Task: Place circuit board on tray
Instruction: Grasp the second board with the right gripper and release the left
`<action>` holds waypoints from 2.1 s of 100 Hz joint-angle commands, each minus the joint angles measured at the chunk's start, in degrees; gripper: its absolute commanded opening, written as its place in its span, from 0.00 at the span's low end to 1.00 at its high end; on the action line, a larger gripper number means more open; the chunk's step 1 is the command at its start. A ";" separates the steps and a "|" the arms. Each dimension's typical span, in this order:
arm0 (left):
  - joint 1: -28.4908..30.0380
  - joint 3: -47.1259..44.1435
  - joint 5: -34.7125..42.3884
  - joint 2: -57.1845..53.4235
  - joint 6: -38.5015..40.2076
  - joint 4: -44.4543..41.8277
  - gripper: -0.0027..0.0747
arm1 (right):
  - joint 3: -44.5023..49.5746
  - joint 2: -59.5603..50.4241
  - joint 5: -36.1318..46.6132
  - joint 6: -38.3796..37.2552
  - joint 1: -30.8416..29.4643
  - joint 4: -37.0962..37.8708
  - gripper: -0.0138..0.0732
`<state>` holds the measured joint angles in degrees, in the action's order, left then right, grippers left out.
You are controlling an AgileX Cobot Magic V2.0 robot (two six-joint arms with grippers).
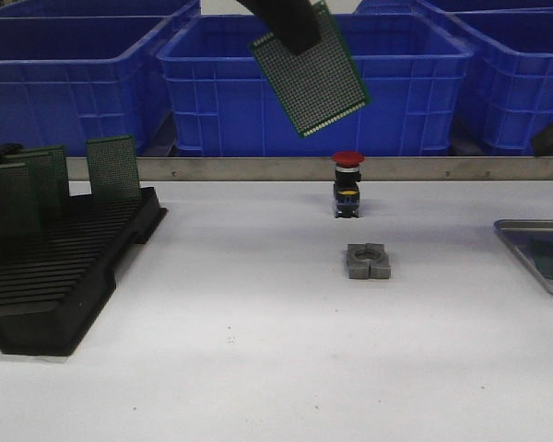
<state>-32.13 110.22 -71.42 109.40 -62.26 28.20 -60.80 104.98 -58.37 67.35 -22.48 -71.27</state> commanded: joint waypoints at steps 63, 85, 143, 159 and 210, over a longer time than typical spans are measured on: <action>-0.35 1.44 -1.72 -3.31 1.23 2.97 0.01 | -1.52 -12.78 -17.47 40.23 15.84 -9.26 0.77; -0.35 1.44 -1.72 -3.31 1.23 2.97 0.01 | -1.52 -12.78 -15.23 40.95 20.42 -10.22 0.77; -0.35 1.44 -1.72 -3.31 1.23 2.97 0.01 | -1.52 -10.83 -4.83 40.95 29.07 -11.88 0.77; -0.35 1.44 -1.72 -3.31 1.23 2.97 0.01 | -1.52 -10.41 -4.59 40.95 29.93 -11.99 0.71; -0.35 1.44 -1.72 -3.31 1.23 3.86 0.02 | -1.52 -10.41 -2.69 40.78 29.93 -12.26 0.09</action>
<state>-32.17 110.22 -72.55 109.40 -61.59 28.93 -60.80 96.79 -59.83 108.63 7.55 -79.30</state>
